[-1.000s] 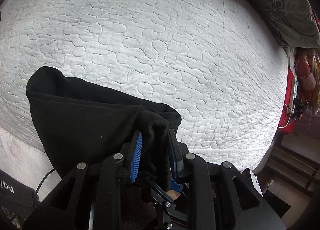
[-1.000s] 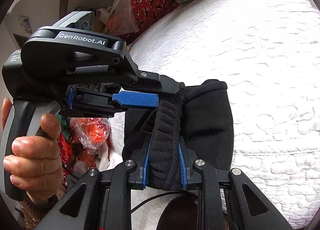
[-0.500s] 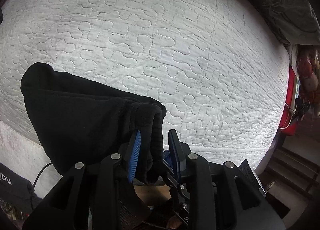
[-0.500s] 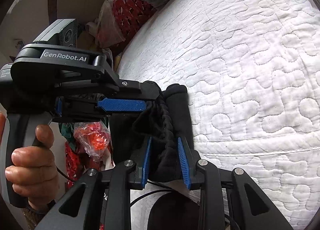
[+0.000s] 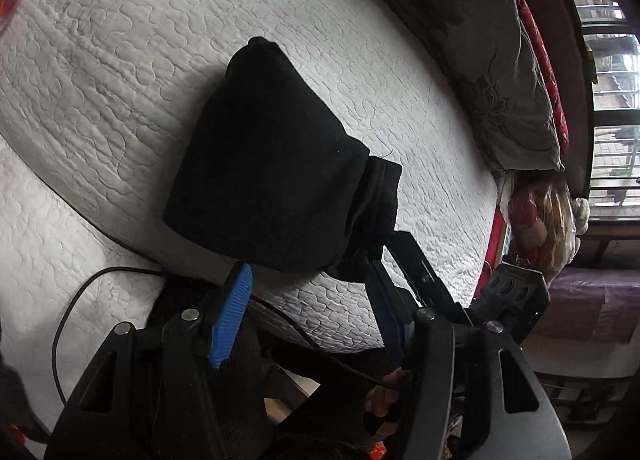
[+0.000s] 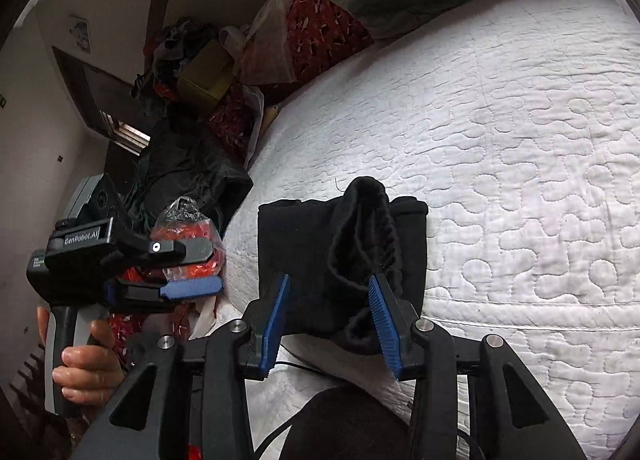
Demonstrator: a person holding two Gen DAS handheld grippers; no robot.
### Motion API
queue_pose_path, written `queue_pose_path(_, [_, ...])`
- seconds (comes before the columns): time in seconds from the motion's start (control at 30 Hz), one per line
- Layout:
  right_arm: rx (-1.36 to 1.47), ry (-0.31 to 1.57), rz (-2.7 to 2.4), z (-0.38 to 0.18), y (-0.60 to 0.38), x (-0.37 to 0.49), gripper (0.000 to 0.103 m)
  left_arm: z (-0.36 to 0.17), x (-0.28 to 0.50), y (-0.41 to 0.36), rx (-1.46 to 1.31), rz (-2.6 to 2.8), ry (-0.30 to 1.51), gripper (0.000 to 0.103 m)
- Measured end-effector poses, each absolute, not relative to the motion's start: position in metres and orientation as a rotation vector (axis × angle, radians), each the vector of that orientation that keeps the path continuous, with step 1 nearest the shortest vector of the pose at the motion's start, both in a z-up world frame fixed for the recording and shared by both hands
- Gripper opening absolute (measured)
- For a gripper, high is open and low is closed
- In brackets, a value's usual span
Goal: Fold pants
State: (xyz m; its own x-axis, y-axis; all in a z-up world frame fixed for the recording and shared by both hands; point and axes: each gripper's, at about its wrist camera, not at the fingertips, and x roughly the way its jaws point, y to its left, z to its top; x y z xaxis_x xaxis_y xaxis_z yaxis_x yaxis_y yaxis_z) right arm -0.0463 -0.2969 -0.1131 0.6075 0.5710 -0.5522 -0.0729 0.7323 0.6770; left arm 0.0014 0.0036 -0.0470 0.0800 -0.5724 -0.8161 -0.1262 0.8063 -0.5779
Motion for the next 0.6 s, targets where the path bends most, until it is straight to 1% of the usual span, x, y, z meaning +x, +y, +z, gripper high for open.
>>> queue_pose_path(0.13, [0.595, 0.863, 0.347, -0.110, -0.282, -0.025, 0.046, -0.087, -0.001, -0.007, -0.712, -0.353, 1.526, 0.058])
queue_pose_path(0.2, [0.562, 0.892, 0.332, -0.111, -0.277, -0.015, 0.046, -0.095, 0.008, -0.010, -0.735, -0.315, 1.527, 0.057])
queue_pose_path(0.23, [0.536, 0.906, 0.313, -0.111, -0.274, -0.010, 0.046, -0.096, 0.010, -0.009, -0.743, -0.294, 1.518, 0.056])
queue_pose_path(0.27, [0.523, 0.914, 0.308, -0.112, -0.274, -0.010, 0.039, -0.096, 0.014, -0.010, -0.746, -0.274, 1.510, 0.051])
queue_pose_path(0.3, [0.520, 0.925, 0.320, -0.113, -0.275, -0.008, 0.016, -0.096, 0.016, -0.010, -0.766, -0.260, 1.503, 0.045])
queue_pose_path(0.33, [0.504, 0.944, 0.320, -0.114, -0.275, -0.006, 0.005, -0.096, 0.017, -0.012, -0.780, -0.268, 1.498, 0.034])
queue_pose_path(0.43, [0.535, 0.949, 0.335, -0.110, -0.286, -0.007, 0.006, -0.100, 0.017, -0.023, -0.734, -0.266, 1.500, 0.027])
queue_pose_path(0.5, [0.555, 0.944, 0.340, -0.110, -0.297, -0.014, 0.005, -0.115, 0.016, -0.030, -0.732, -0.271, 1.530, 0.026])
queue_pose_path(0.6, [0.573, 0.969, 0.306, -0.124, -0.311, -0.020, 0.005, -0.142, 0.017, -0.034, -0.781, -0.261, 1.597, 0.026])
